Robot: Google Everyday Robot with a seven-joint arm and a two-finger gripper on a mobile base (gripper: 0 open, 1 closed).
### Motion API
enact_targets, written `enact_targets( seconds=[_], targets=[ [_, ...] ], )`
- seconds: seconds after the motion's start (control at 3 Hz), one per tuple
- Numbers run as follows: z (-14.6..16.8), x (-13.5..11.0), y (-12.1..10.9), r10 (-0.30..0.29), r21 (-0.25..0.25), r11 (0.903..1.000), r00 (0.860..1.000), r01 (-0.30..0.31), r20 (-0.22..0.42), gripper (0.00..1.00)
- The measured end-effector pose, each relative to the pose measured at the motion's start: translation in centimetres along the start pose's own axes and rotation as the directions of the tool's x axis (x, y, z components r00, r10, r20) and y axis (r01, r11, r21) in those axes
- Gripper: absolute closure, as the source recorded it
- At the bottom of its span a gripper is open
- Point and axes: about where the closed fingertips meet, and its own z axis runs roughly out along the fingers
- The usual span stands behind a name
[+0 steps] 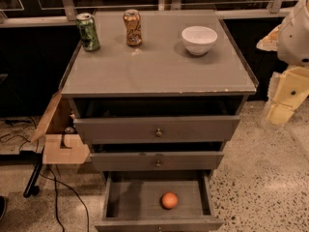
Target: Pick orange from bottom drawer and place on counter
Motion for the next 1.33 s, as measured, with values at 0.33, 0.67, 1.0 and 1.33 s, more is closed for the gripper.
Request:
enact_targets(
  seconds=[0.33, 0.67, 1.0, 1.33],
  targets=[
    [0.0, 0.0, 0.0, 0.000, 0.000, 1.0000, 1.000, 0.000, 0.000, 0.00],
    [0.0, 0.0, 0.0, 0.000, 0.000, 1.0000, 1.000, 0.000, 0.000, 0.19],
    [1.3, 0.0, 0.7, 0.014, -0.003, 0.9999, 1.000, -0.014, 0.008, 0.41],
    [4.7, -0.9, 3.3, 0.051, -0.026, 0.9985, 0.996, -0.049, 0.072, 0.65]
  ],
)
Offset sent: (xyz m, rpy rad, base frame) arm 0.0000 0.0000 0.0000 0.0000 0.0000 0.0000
